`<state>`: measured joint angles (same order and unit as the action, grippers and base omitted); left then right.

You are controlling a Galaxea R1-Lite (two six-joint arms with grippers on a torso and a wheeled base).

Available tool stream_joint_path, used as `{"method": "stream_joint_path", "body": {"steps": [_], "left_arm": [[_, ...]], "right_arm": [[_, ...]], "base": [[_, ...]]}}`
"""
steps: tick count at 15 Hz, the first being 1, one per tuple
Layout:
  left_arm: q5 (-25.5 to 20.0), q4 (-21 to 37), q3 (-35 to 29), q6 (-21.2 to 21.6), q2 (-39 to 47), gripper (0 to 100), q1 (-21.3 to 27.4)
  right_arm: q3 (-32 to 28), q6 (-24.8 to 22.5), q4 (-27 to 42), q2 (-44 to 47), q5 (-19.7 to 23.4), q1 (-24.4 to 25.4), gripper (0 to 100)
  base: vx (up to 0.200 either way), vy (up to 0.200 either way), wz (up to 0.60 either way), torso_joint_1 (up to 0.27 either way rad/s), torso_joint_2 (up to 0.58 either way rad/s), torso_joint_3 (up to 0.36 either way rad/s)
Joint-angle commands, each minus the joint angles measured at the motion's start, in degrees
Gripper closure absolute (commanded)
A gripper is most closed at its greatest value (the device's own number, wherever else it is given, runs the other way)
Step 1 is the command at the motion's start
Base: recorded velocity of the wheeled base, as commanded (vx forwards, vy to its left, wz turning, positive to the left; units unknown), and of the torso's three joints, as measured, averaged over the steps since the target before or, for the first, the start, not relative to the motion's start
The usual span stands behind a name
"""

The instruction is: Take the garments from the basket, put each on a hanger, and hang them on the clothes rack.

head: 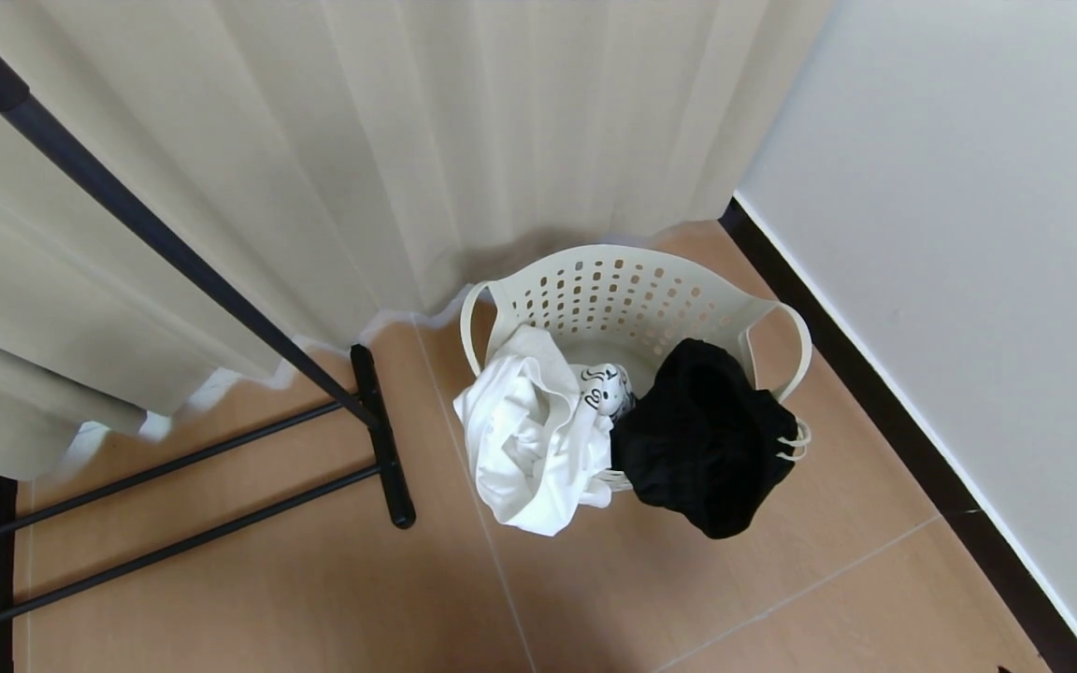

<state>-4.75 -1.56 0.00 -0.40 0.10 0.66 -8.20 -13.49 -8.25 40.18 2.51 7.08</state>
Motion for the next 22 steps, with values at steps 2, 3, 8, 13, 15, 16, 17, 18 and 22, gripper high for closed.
{"method": "stream_joint_path", "body": {"steps": [2,3,8,13,15,16,17,18,22], "left_arm": [[0.01,-0.02,0.0,-0.04,-0.01,0,0.04],[0.01,-0.02,0.0,0.05,-0.01,0,-0.04],[0.01,-0.02,0.0,-0.04,-0.01,0,-0.04],[0.01,-0.02,0.0,-0.04,-0.01,0,-0.04],[0.01,-0.02,0.0,-0.04,-0.01,0,0.04],[0.01,-0.02,0.0,0.05,-0.01,0,0.04],[0.01,-0.02,0.0,0.05,-0.01,0,-0.04],[0.01,-0.02,0.0,0.05,-0.01,0,0.04],[0.01,-0.02,0.0,0.05,-0.01,0,0.04]], "right_arm": [[-12.54,-0.66,-11.08,28.37,-4.88,8.03,0],[-16.14,-1.36,-11.26,32.59,-5.15,9.44,0],[-34.69,-11.99,-11.08,51.75,-10.33,12.96,0],[-53.49,-28.52,-11.35,68.89,-18.6,14.27,0],[-58.42,-33.7,-11.35,72.85,-22.73,14.63,0],[-60.53,-35.2,-11.35,74.52,-24.31,14.63,0],[-62.55,-35.81,-11.35,76.27,-25.1,14.63,0],[-64.48,-35.81,-11.35,78.12,-25.45,14.63,0],[-68.0,-36.43,-11.52,81.11,-27.74,14.63,0]], "base": [[0.0,0.0,0.0,0.0,0.0,0.0],[0.0,0.0,0.0,0.0,0.0,0.0],[0.0,0.0,0.0,0.0,0.0,0.0],[0.0,0.0,0.0,0.0,0.0,0.0],[0.0,0.0,0.0,0.0,0.0,0.0],[0.0,0.0,0.0,0.0,0.0,0.0],[0.0,0.0,0.0,0.0,0.0,0.0],[0.0,0.0,0.0,0.0,0.0,0.0],[0.0,0.0,0.0,0.0,0.0,0.0]]}}
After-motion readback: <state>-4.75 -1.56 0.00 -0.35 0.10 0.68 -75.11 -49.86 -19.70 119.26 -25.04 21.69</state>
